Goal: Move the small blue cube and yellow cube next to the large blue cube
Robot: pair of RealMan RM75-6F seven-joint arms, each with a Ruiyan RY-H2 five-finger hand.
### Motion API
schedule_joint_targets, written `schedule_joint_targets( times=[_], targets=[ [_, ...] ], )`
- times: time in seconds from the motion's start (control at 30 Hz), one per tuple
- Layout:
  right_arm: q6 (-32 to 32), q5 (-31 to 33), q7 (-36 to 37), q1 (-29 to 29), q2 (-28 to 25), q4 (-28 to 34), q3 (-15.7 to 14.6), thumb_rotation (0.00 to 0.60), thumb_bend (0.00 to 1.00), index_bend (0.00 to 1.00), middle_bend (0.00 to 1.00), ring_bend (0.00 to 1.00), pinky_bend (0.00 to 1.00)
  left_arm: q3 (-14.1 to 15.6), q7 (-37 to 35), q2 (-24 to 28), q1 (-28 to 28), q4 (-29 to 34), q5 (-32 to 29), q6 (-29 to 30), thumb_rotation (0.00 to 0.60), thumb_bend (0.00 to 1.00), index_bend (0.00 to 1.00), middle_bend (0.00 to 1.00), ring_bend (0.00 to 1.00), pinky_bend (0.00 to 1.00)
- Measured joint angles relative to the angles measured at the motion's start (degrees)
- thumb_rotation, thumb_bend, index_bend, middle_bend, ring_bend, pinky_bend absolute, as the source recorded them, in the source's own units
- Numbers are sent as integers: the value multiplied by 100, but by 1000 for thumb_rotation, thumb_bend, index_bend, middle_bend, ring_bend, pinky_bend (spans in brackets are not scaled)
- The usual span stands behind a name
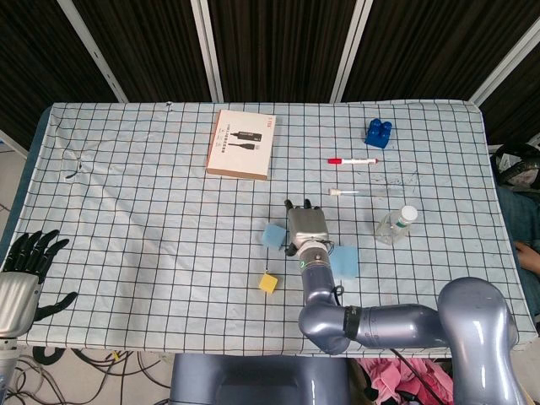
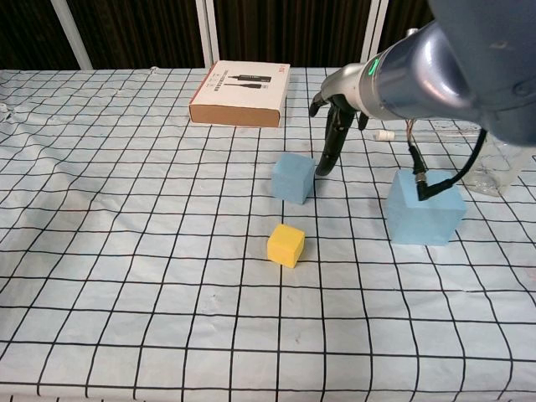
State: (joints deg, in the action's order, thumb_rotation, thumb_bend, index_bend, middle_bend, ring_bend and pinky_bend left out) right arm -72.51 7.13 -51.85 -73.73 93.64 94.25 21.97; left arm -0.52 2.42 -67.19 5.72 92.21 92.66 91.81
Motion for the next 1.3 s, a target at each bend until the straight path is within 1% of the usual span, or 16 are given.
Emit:
schedule_joint_targets(
  times=[0.13,0.33,0.67,0.87,1.03,1.3],
  targets=[
    [-7,-2,9,-19,221,-127,91,600,131,69,256,0,148,-21,-19,3,-21,1,-12,28,600,113,161,77,0,0],
    [20,-83,38,-21,490,-392,114,600,131,69,271,0,148,-36,-40,10,-41,0,-5,58,600,113,160,77,0,0],
    [-7,-680,343,80,931,-899,127,600,131,72,309,0,148,-87,-22,-3,-60,6,-80,45,600,113,160,76,0,0],
    [84,-914,437,131,1134,-1151,179,600,131,88,334,0,148,-111,-13,-6,-67,14,-125,26,600,112,161,76,0,0],
    [146,-1051,469,153,1281,-1352,215,600,131,114,370,6,148,-134,-18,1,-79,24,-165,23,600,113,168,76,0,0],
    [108,-1368,405,207,1566,-1754,143,600,132,119,397,19,148,-165,28,8,-94,54,-240,-6,600,113,178,75,0,0]
  ],
)
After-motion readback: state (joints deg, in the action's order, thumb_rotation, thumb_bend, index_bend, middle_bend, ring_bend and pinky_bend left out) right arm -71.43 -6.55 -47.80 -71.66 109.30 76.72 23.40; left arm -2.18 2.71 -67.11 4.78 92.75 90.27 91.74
